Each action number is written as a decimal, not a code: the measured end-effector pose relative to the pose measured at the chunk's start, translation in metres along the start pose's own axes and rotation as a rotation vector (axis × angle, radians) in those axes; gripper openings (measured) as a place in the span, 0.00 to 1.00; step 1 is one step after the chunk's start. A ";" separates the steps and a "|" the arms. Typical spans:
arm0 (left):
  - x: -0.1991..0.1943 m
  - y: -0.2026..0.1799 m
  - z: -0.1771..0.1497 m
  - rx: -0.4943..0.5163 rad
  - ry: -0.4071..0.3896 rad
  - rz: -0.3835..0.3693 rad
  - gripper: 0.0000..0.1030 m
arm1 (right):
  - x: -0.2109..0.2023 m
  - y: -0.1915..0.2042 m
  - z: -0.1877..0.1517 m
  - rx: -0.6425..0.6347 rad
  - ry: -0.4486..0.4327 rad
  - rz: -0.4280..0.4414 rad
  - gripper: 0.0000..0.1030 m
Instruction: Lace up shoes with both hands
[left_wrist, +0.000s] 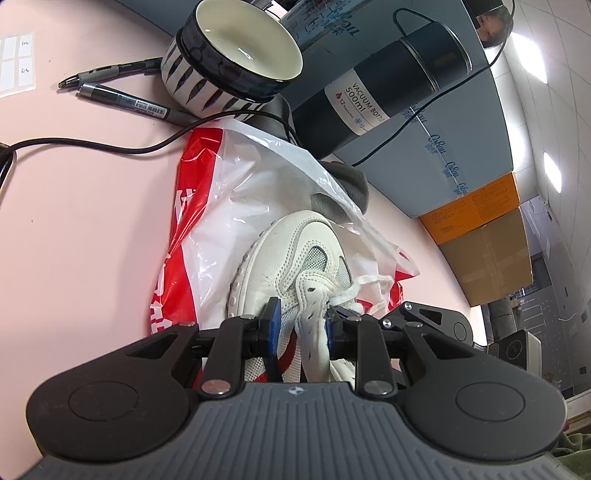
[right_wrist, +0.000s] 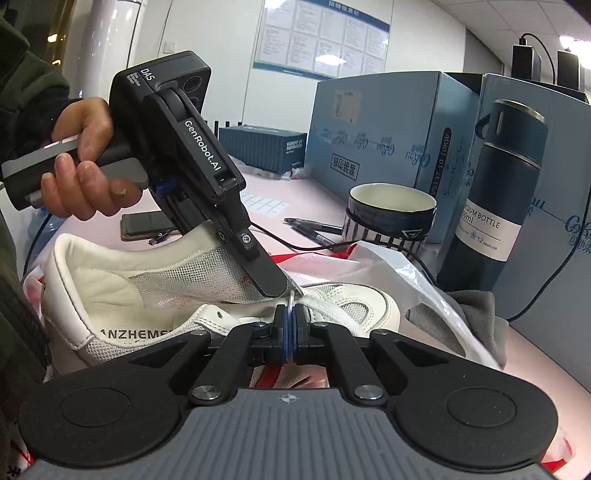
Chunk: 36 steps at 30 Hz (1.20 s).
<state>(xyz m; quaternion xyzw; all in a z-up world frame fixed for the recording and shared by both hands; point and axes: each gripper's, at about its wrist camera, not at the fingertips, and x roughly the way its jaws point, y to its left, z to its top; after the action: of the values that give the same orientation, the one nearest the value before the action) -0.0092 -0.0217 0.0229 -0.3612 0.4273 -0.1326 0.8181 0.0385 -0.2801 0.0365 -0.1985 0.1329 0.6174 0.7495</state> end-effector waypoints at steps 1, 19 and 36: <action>0.000 -0.001 0.000 0.003 0.001 0.002 0.20 | 0.000 0.000 0.001 0.004 0.005 -0.003 0.02; 0.000 -0.005 0.004 0.043 0.028 0.025 0.20 | 0.011 0.002 0.009 0.032 0.081 -0.026 0.02; -0.001 0.002 0.010 0.024 0.058 -0.018 0.21 | 0.003 0.014 -0.004 -0.163 -0.010 -0.041 0.04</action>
<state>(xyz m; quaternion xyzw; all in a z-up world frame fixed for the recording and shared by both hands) -0.0020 -0.0149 0.0253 -0.3512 0.4461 -0.1554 0.8084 0.0257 -0.2768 0.0302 -0.2586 0.0743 0.6118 0.7438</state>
